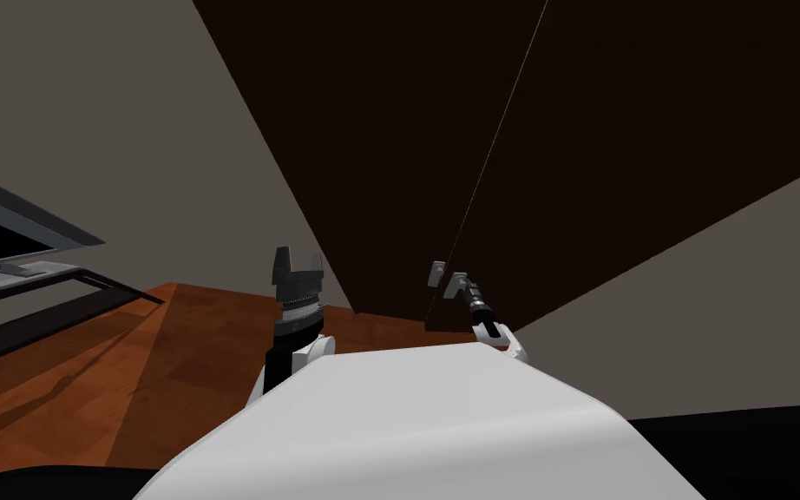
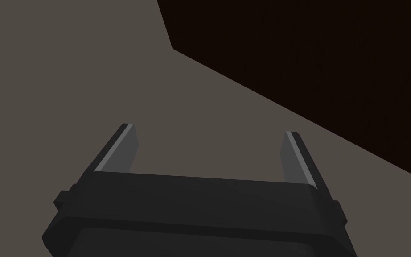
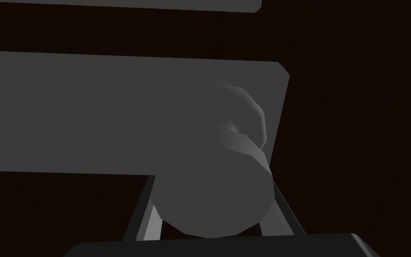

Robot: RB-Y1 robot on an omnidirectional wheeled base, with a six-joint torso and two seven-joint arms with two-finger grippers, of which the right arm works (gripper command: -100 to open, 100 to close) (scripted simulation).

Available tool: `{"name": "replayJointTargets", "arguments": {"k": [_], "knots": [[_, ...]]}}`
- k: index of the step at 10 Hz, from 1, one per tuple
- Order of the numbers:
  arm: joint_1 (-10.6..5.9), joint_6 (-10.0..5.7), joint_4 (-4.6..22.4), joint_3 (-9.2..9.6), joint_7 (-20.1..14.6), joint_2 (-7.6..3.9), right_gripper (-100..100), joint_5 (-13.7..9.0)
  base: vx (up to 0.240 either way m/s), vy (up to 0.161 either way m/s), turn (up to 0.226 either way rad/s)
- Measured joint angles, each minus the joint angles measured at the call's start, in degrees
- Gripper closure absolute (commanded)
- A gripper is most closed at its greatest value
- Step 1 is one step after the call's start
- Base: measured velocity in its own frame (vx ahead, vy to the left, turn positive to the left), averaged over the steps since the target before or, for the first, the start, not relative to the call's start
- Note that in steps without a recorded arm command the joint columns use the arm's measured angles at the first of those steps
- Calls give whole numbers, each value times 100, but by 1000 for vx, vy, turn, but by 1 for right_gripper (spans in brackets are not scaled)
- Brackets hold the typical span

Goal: Pull the door open

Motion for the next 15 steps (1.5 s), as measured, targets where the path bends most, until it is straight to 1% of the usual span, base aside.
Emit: {"name": "replayJointTargets", "arguments": {"k": [1, 2, 3, 5, 7, 9, 10, 11, 15], "knots": [[96, 58, -55, -37, -10, 6, 100, 8, -184, -56, -39], [123, 26, 59, -87, -20, -48, 100, 1, -191, -85, 7], [171, 22, 49, -92, -52, -91, -100, 1, -183, -48, 84], [232, -23, -57, 27, -137, -110, -100, 39, -166, -7, 98], [310, -74, -229, 196, -260, -131, -100, 91, -232, 15, 101], [367, -191, -299, 349, -382, -163, -100, 139, -205, -6, 92], [394, -218, -376, 435, -446, -183, -100, 166, -95, 1, 17], [398, -221, -387, 446, -462, -184, -100, 169, 79, -20, 3], [247, -214, -231, 382, -343, -137, -100, 119, 201, -17, 25]]}}
